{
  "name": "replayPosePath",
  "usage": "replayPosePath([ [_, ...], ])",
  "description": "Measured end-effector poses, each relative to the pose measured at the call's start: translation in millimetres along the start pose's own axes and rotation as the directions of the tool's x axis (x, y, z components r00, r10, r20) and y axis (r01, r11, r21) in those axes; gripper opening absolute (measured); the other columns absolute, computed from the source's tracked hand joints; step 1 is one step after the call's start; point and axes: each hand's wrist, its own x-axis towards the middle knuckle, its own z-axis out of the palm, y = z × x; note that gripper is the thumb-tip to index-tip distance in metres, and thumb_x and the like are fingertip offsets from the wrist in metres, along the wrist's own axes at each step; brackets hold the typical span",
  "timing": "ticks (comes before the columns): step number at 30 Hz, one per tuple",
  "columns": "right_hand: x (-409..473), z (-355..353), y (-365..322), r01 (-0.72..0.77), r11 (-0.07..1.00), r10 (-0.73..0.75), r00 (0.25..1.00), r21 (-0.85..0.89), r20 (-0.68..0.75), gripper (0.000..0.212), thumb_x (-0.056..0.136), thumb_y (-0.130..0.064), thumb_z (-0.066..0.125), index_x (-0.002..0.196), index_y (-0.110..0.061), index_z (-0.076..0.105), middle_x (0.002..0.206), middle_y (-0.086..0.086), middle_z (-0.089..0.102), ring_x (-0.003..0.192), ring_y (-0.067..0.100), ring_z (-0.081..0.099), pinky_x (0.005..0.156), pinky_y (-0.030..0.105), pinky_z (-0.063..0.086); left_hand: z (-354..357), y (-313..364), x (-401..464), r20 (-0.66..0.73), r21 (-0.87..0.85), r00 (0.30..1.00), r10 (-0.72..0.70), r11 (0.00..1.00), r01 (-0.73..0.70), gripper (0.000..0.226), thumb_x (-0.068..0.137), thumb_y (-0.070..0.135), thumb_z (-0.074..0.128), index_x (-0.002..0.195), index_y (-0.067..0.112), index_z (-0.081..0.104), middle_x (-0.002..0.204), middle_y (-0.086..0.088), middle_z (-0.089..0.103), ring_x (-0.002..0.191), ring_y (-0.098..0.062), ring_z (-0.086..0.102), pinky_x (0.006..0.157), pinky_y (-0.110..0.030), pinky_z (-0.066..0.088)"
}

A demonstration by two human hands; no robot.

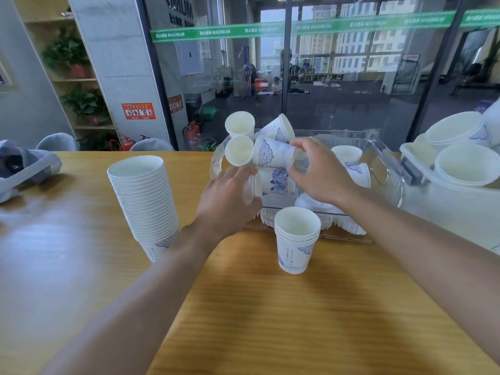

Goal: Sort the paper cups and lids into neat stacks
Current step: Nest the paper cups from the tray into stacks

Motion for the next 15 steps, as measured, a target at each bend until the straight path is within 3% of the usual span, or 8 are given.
replayPosePath([
  [7, 39, 6, -5, 0.061, 0.984, -0.051, 0.997, -0.169, 0.063, 0.073, 0.092, -0.036, 0.07, 0.155, -0.018, 0.037, 0.155, 0.005, 0.036, 0.143, 0.027, 0.033, 0.116, 0.043, 0.033, -4, 5, 10, 0.145, 0.102, 0.989, -0.027, 0.995, 0.012, 0.074, 0.09, 0.037, 0.064, 0.157, 0.032, 0.031, 0.161, 0.008, 0.039, 0.147, -0.019, 0.034, 0.117, -0.038, 0.028],
  [15, 54, 9, -3, 0.02, 0.972, 0.013, 0.99, -0.233, 0.139, 0.071, 0.09, -0.034, 0.07, 0.154, -0.021, 0.041, 0.146, 0.009, 0.041, 0.137, 0.03, 0.034, 0.112, 0.045, 0.037, -1, -3, 13, 0.124, 0.099, 0.992, -0.023, 0.995, 0.011, 0.084, 0.086, 0.043, 0.072, 0.157, 0.026, 0.03, 0.151, 0.002, 0.042, 0.142, -0.022, 0.036, 0.11, -0.037, 0.036],
])
